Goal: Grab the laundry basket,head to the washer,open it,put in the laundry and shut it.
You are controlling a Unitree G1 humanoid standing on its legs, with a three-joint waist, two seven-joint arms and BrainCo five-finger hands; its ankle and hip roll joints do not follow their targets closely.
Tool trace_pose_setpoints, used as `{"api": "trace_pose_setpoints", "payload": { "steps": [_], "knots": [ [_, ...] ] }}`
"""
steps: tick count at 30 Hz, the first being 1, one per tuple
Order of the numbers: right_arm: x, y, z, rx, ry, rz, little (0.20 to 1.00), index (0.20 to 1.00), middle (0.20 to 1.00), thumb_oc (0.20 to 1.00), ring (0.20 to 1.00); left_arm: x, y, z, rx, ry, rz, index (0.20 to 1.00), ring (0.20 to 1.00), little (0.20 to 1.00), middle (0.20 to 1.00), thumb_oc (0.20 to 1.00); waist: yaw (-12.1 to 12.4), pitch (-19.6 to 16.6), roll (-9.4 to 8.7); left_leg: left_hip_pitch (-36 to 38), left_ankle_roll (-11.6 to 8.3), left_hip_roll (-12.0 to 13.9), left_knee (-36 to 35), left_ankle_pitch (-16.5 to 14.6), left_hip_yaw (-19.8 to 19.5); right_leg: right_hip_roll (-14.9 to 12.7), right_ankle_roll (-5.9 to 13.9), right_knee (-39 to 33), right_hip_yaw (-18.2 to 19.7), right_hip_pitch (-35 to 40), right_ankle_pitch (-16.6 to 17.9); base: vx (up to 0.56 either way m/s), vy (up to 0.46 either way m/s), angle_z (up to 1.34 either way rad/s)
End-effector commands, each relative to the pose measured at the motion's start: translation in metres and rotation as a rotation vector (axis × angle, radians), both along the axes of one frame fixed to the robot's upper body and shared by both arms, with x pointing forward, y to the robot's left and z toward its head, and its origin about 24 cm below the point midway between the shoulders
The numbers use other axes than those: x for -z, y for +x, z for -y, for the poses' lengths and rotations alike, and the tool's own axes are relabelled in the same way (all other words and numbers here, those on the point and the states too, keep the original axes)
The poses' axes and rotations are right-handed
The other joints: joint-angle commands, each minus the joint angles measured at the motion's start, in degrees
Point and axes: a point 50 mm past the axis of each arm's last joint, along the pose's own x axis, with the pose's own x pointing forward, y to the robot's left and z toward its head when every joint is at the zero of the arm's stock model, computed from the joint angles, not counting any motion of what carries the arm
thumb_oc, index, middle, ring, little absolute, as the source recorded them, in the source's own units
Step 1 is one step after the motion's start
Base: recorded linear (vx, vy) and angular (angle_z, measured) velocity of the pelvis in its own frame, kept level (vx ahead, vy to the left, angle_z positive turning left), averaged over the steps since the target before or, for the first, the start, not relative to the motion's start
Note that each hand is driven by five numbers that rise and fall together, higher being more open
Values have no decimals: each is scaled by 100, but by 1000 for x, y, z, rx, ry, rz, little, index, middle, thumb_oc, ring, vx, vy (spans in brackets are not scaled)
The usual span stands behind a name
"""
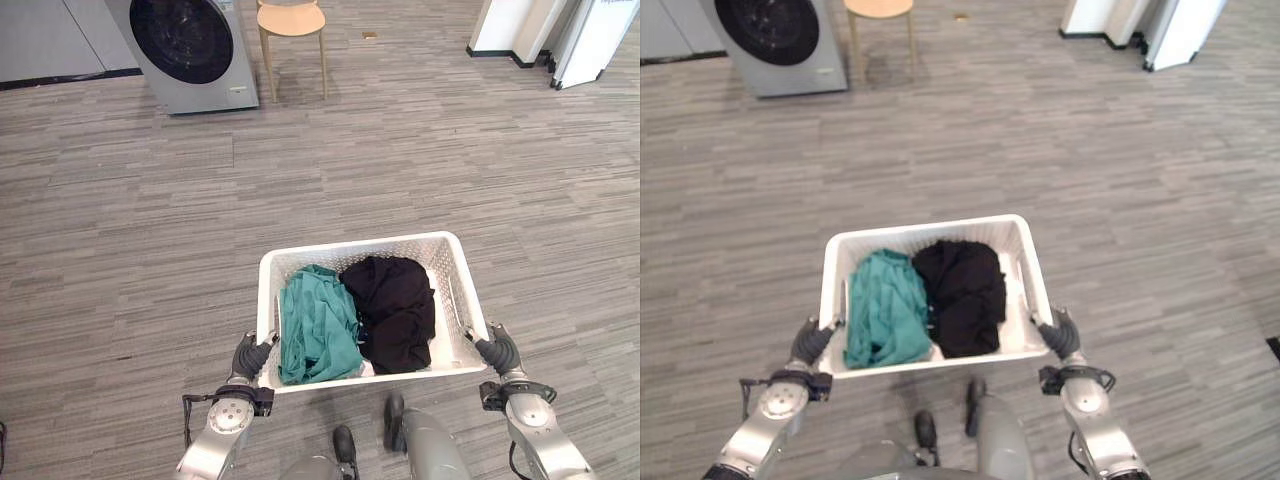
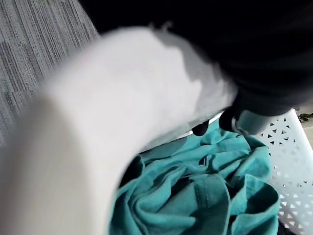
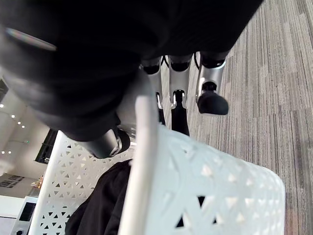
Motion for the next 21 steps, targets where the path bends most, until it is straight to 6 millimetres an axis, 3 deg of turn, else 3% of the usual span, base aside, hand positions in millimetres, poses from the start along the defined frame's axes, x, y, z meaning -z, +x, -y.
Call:
{"api": "trace_pose_setpoints", "payload": {
  "steps": [1,3,5,7,8,9,10,11,12,16,17,18,21],
  "knots": [
    [-37,22,-21,-116,170,219,200,200,200,200,200,-41,20,15,80,-85,246,200,200,200,200,200,-24,-146,-60,134,-430,571,397,-305,49,-49,311,-1035,-295,986,884,508,-154,38],
    [-36,20,-20,-115,165,210,200,200,200,200,200,-42,21,15,84,-83,254,200,200,200,200,200,-93,-186,-76,373,-479,578,403,-488,-68,-115,360,-1142,-314,878,1024,450,-135,38],
    [-32,15,-18,-111,169,193,200,200,200,200,200,-43,22,19,88,-91,261,200,200,200,200,200,-257,-324,-130,707,-522,595,420,-719,-353,-88,313,-932,216,868,1171,609,-203,70],
    [-32,15,-18,-111,169,193,200,200,200,200,200,-42,21,19,88,-91,260,200,200,200,200,200,-259,-327,-129,704,-522,596,426,-723,-356,-88,314,-932,214,869,1169,342,-150,82],
    [-31,14,-16,-111,156,186,200,200,200,200,200,-42,23,24,88,-111,263,200,200,200,200,200,-351,-454,-56,768,-697,847,641,-609,-350,-32,174,-804,240,963,1146,629,-340,53],
    [-33,14,-12,-111,144,191,200,200,200,200,200,-42,24,26,89,-125,261,200,200,200,200,200,-349,-494,21,540,-769,1087,1441,-244,-402,99,31,-832,209,1200,1046,620,-344,25],
    [-33,15,-12,-111,145,192,200,200,200,200,200,-42,24,26,89,-124,261,200,200,200,200,200,-357,-504,3,513,-768,1070,1445,-225,-410,81,28,-846,208,1186,1065,405,-278,27],
    [-33,15,-10,-105,135,193,200,200,200,200,200,-41,24,27,90,-124,255,200,200,200,200,200,-339,-482,-17,256,-787,1126,1988,65,-475,136,-69,-895,201,1332,998,197,-162,18],
    [-34,15,-7,-100,130,192,200,200,200,200,200,-41,24,28,94,-127,252,200,200,200,200,200,-317,-439,-57,-23,-734,1126,2252,210,-497,144,-137,-948,207,1459,917,317,-205,6],
    [-38,14,1,-75,118,207,200,200,200,200,200,-39,23,30,102,-137,240,200,200,200,200,200,-106,-309,-166,-870,-468,712,2170,-298,-538,103,-152,-1125,358,1986,608,291,-91,-14],
    [-38,14,1,-75,118,207,200,200,200,200,200,-39,23,30,103,-137,241,200,200,200,200,200,-108,-318,-180,-882,-461,695,2152,-271,-536,87,-150,-1129,358,1970,620,300,-28,-12],
    [-37,12,6,-61,108,199,200,200,200,200,200,-37,22,31,108,-135,231,200,200,200,200,200,-47,-279,-163,-1225,-467,585,1854,-139,-489,106,-156,-1160,393,2189,507,295,-24,-20],
    [-35,12,6,-49,102,193,200,200,200,200,200,-37,21,30,108,-130,232,200,200,200,200,200,101,-223,-11,-1797,-640,580,1080,670,-334,354,-190,-1199,538,2576,282,371,3,3]
  ]
}}
